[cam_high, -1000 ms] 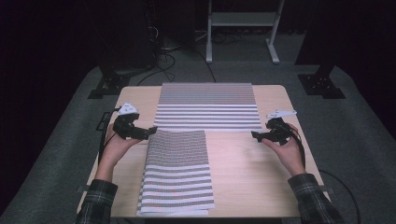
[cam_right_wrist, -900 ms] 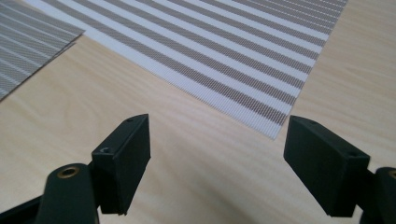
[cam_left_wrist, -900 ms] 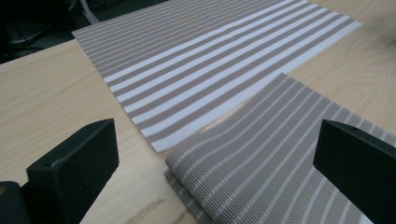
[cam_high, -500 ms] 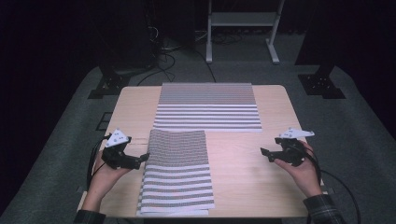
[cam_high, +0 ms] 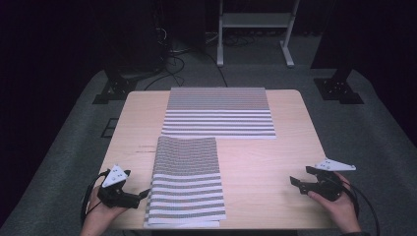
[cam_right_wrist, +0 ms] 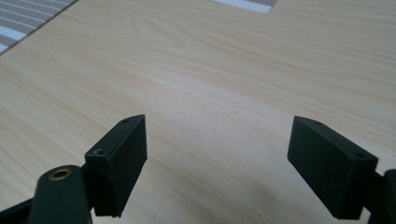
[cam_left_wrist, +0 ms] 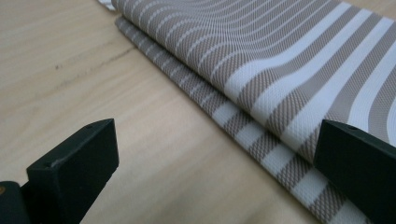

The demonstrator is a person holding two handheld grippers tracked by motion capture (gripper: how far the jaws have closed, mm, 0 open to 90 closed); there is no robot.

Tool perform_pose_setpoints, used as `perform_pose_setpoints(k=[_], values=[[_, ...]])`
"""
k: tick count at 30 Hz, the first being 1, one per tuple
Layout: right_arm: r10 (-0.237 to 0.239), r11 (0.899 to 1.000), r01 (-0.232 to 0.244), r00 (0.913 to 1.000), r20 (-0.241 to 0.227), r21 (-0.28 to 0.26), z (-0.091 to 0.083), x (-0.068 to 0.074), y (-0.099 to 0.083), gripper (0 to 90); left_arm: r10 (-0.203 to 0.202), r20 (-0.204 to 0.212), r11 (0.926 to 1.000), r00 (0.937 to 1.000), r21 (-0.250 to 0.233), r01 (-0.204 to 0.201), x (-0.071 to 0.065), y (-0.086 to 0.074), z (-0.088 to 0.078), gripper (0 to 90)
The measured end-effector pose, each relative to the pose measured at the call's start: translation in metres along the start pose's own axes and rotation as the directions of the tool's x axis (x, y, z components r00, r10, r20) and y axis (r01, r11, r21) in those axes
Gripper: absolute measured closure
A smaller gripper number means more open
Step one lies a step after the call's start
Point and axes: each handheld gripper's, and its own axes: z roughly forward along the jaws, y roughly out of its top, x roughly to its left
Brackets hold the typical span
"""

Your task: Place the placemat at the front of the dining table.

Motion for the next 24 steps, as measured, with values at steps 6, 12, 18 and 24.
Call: perform_pose_setpoints(k=[6,12,18,24], values=[[-0.025,0.999,0.023,0.9995,0.022,0.046,-0.001,0.004,-0.014,17.8,0.007,-0.036,0.9980,0.9993,0.063,-0.005,0.003,-0.019,0.000,0.0],[-0.053,0.996,0.050,0.9977,0.043,0.077,0.003,0.005,-0.022,16.4,-0.006,-0.043,0.9964,0.9990,0.085,0.009,0.005,-0.032,0.002,0.0],[-0.053,0.997,0.050,0.9975,0.047,0.067,0.002,0.004,-0.024,15.0,-0.043,-0.038,0.9948,0.9984,0.091,0.046,0.010,-0.035,0.000,0.0],[-0.055,0.996,0.052,0.9975,0.044,0.068,0.002,0.004,-0.024,14.5,-0.042,-0.035,0.9949,0.9985,0.090,0.045,0.009,-0.035,0.000,0.0]])
